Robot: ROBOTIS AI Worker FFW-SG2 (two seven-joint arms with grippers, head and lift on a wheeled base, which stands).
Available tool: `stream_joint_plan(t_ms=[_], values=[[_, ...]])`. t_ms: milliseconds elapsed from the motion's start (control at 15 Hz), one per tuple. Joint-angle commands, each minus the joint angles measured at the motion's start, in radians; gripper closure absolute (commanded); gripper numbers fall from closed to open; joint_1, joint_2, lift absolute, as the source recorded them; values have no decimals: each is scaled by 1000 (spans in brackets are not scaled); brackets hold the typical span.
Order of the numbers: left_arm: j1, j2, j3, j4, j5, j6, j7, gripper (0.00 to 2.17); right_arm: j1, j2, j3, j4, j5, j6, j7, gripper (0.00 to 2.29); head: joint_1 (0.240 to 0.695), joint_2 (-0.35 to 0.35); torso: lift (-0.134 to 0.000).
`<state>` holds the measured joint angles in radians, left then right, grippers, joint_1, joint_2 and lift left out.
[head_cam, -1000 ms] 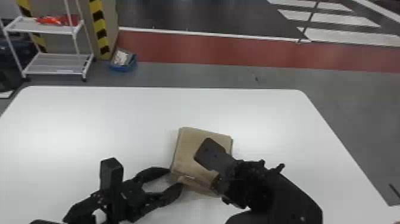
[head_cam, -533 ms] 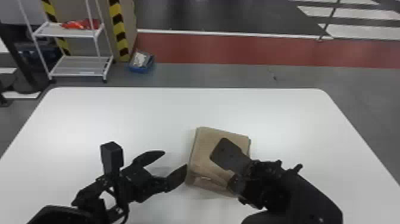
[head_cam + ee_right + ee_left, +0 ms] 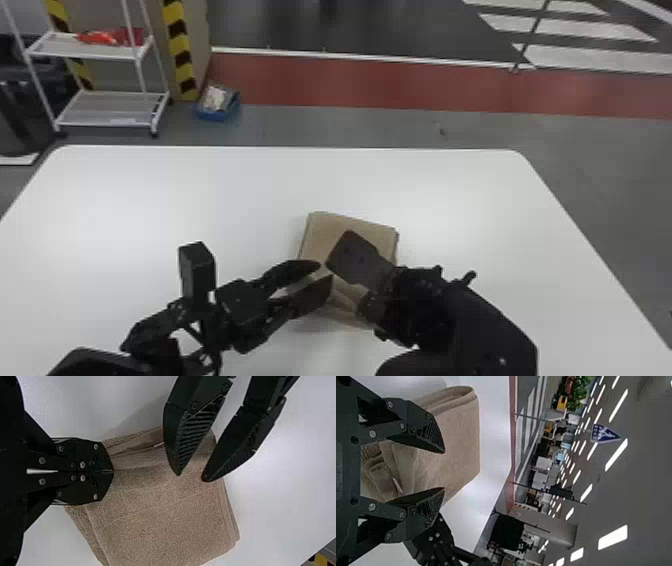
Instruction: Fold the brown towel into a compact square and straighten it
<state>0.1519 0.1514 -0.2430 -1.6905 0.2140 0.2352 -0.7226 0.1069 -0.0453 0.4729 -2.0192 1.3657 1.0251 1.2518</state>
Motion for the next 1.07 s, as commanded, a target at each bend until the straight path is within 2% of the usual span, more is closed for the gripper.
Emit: stream_joint_plan(t_ms=[0,333,667,1000], values=[[-23,-6,-27,45,-51,-15,-1,2094,-3,1,1,1,3,-1,1,1784,695,-151,-124],[-44,-1,-15,77,-97,-18,31,2094,-6,-10,-20,1,18,-4,5,1784,695,-162,-124],[-18,7,-13,57,-102,-18,15,2094,-38,-10,-63,16,23,-29,-8,1784,695,-173,-124],[-5,13,-18,51,-102,-18,0,2094,-47,1,-68,4,12,-23,-12,1784,695,-193,-124]])
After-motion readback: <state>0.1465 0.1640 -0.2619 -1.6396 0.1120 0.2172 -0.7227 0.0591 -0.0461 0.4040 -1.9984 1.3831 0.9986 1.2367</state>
